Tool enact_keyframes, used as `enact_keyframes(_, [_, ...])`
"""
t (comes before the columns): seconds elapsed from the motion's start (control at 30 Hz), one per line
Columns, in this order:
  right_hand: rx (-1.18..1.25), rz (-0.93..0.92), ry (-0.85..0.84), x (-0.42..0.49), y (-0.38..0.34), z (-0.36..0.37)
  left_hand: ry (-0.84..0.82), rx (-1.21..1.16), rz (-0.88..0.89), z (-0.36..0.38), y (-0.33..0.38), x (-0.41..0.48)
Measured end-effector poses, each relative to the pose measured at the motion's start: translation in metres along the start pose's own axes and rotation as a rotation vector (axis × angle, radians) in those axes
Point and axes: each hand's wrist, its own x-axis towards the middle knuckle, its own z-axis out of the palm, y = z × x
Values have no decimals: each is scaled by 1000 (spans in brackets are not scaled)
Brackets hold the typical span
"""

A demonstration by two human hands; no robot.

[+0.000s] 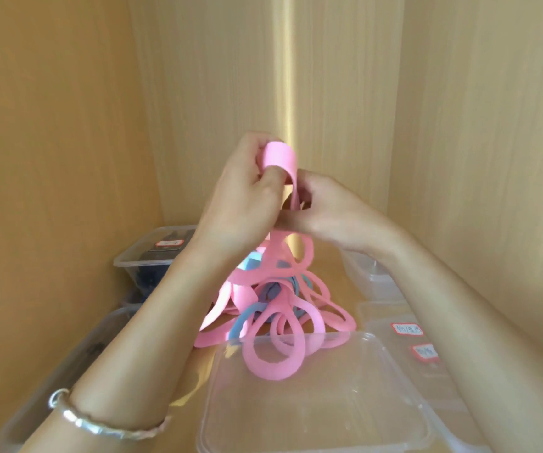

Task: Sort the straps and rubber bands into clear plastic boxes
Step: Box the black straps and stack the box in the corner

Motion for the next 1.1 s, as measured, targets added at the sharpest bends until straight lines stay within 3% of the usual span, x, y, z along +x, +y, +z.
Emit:
enact_keyframes(0.1, [-24,-2,12,-2,-3,3,-117,71,62,4,2,-4])
enact_keyframes(0.43, [2,168,163,-2,1,-7,-153,117,-18,1,-14,0])
enact_keyframes(0.57, [129,192,165,-3,2,-10,-377,24,-152,-1,-24,1])
enact_keyframes(0.7, [317,161,133,-3,1,-12,-576,77,-132,1,-28,-3])
enact_keyframes(1.1, [380,146,30,-7,3,-16,-692,138,-133,2,-29,-10])
